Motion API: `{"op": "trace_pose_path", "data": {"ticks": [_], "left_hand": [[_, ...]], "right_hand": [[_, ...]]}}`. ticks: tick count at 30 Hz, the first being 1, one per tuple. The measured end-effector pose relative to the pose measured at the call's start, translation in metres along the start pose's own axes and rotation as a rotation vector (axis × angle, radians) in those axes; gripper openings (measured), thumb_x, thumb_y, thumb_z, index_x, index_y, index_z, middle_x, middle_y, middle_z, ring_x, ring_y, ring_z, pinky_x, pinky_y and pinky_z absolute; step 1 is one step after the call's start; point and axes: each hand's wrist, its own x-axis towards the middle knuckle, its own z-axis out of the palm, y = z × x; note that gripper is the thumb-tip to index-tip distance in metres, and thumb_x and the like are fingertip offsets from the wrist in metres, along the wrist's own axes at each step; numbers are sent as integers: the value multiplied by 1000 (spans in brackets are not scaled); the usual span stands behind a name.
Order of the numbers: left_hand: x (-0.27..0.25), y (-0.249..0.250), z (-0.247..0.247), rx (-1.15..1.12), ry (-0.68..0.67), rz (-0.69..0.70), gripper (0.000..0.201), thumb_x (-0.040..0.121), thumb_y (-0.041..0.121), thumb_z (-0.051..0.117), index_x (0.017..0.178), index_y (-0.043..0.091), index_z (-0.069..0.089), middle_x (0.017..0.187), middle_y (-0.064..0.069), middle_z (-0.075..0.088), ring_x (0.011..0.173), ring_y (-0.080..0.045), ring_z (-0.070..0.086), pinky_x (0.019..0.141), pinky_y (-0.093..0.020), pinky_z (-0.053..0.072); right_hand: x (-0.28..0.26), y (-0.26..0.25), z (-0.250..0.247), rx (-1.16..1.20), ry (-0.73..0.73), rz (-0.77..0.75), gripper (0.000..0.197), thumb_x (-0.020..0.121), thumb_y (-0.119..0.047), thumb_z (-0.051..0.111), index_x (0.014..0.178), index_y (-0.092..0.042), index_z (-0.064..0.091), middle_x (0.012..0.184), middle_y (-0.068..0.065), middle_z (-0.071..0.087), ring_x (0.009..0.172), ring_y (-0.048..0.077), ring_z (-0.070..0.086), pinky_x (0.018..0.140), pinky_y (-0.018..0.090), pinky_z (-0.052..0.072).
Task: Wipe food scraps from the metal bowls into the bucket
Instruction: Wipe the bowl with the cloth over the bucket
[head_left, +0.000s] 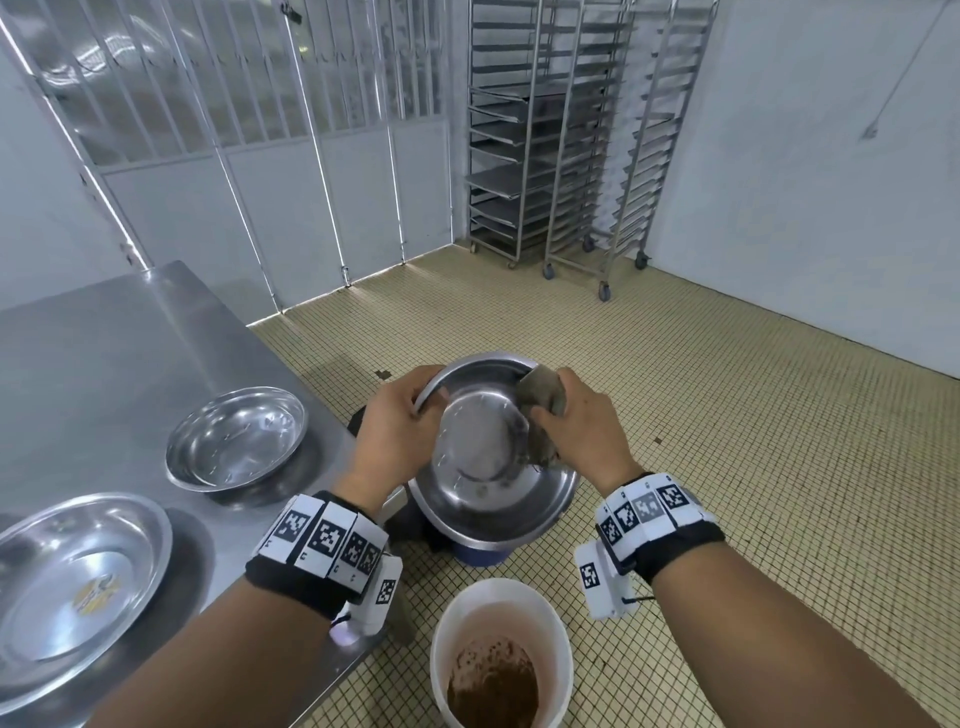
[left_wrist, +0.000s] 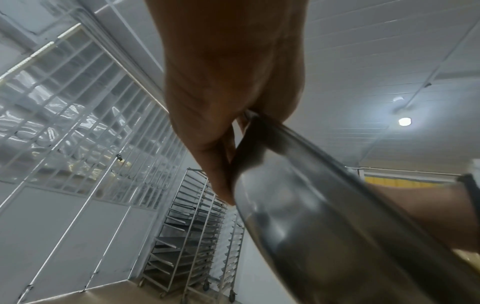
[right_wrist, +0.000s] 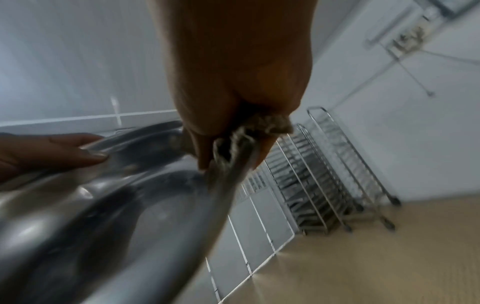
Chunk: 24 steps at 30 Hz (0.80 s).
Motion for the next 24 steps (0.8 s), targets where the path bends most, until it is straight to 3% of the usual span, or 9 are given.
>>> {"op": "trace_pose_path", "data": {"ticks": [1,3,7,11,14,17,20,22,24], "left_hand": [[0,2,1,26,-25,4,24,101,12,57,105,29,75,83,11,72,76,-2,65,63,-10,46],[0,6,4,44,-51,-2,24,101,11,57,105,28,75,83,9,71,73,-1,62,60,-8,43],[4,7,-1,-35,44,11,26,101,11,58,112,26,77,87,13,74,78,0,66,63,-8,47],[2,0,-1,-21,87,55,25,103,14,59,117,28,74,94,16,74,86,-1,68,71,-15,54],[0,-1,5,-15,58,64,25,103,13,57,116,25,74,94,14,74,85,-1,68,68,-11,50],[1,1,7,-88,141,34,20,103,19,58,109,30,74,84,13,72,75,-3,66,65,-18,51],[0,-2,8,-168,293,-40,18,104,17,57,110,21,73,82,9,69,73,-3,62,67,-24,49],[-3,-2,9,-145,280,-64,17,105,17,55,111,23,69,85,9,67,74,-2,60,70,-28,48],[-1,1,3,-110,172,-85,18,104,18,55,108,33,65,90,8,68,79,-5,64,73,-33,52]], "right_hand": [[5,-3,-3,-38,-16,-21,19,94,-30,70,104,-21,56,81,-4,67,71,15,68,63,25,55],[12,-8,-8,-66,-19,-58,17,93,-28,71,102,-22,57,81,-7,66,70,13,65,62,20,50],[8,-5,-3,44,45,-26,23,94,-28,70,111,-19,58,88,-5,66,77,10,64,66,19,50],[2,1,3,60,49,9,27,95,-28,69,117,-17,58,91,-4,67,79,12,66,73,28,57],[15,-8,-7,3,53,-56,22,94,-30,69,112,-22,61,88,-5,69,78,14,66,72,30,55],[18,-12,-10,53,128,-66,17,94,-29,70,106,-21,60,85,-11,65,76,6,62,67,20,48],[11,-8,4,191,206,39,14,95,-30,70,99,-20,61,86,-10,64,77,5,60,63,15,40],[10,-3,10,222,204,66,10,95,-27,70,98,-21,62,87,-9,65,78,6,60,64,17,40],[11,-2,6,185,196,20,12,96,-25,69,105,-19,63,89,-10,66,79,4,61,67,18,44]]}}
